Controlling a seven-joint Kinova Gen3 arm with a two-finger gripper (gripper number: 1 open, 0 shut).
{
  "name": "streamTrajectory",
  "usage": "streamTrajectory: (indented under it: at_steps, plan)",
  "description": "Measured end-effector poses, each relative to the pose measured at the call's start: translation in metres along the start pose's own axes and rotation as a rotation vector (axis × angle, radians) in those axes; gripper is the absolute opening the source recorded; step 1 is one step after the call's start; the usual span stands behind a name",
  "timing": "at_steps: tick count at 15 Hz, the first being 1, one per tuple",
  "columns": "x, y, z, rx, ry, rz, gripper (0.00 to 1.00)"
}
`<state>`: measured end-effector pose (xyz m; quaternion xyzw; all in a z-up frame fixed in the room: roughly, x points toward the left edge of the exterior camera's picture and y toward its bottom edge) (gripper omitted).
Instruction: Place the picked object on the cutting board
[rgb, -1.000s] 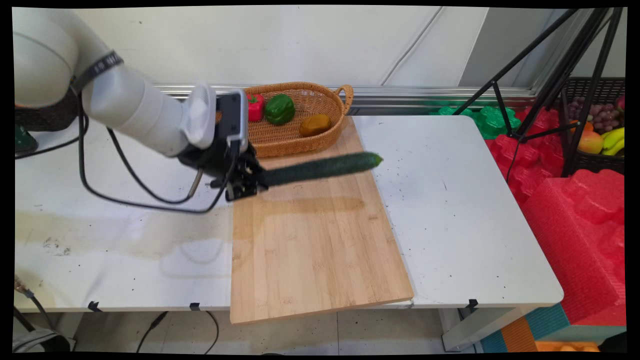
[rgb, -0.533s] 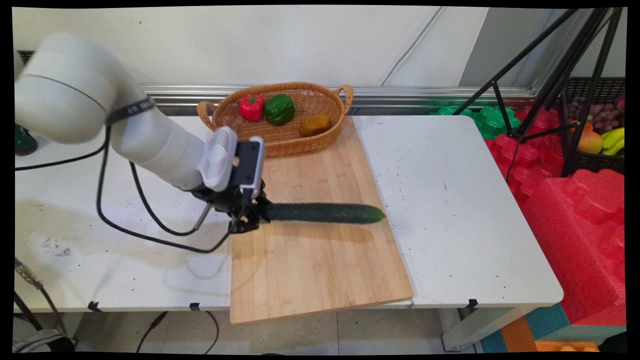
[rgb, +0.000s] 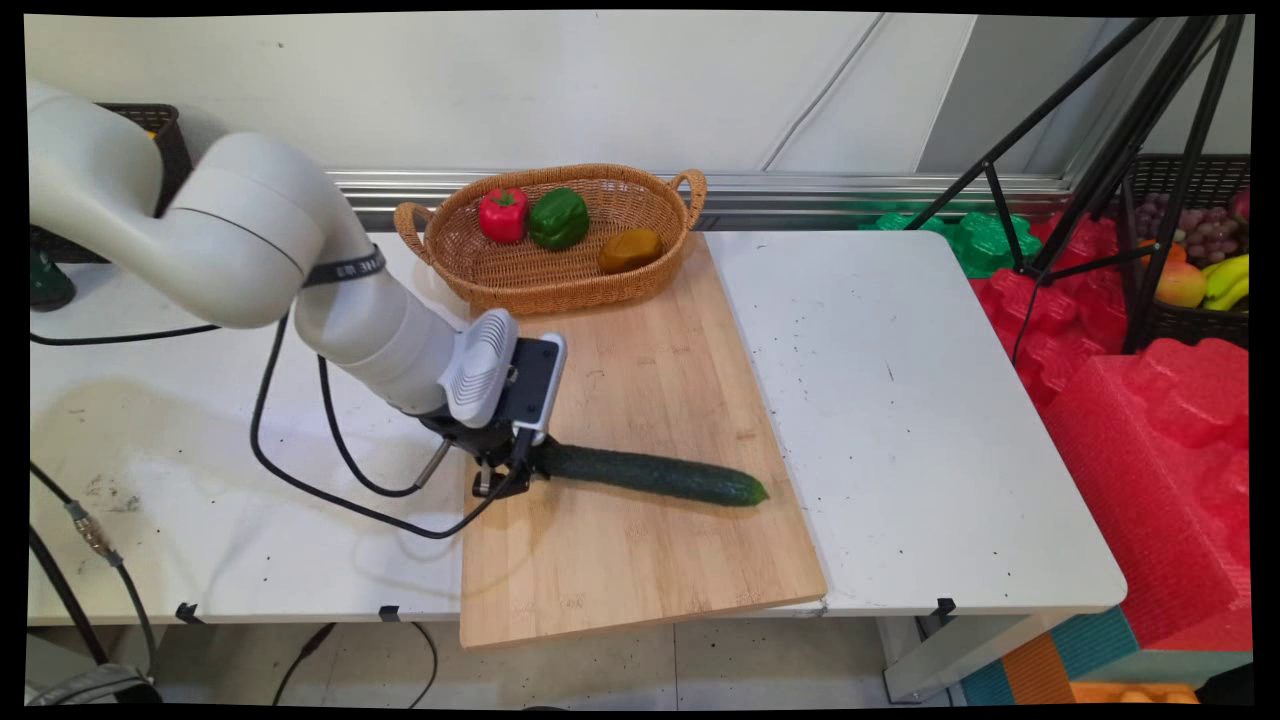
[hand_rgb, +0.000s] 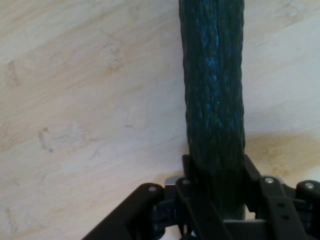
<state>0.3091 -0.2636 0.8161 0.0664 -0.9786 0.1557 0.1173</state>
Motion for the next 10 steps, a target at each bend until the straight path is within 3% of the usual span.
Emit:
streamTrajectory:
  at_steps: [4, 5, 10]
  plan:
    - [0.002, -0.001, 0.012, -0.017, -0.009, 0.014, 0.0]
    - [0.003, -0.001, 0.014, -0.02, -0.009, 0.014, 1.0]
    - [0.004, -0.004, 0.014, -0.017, -0.001, 0.014, 1.0]
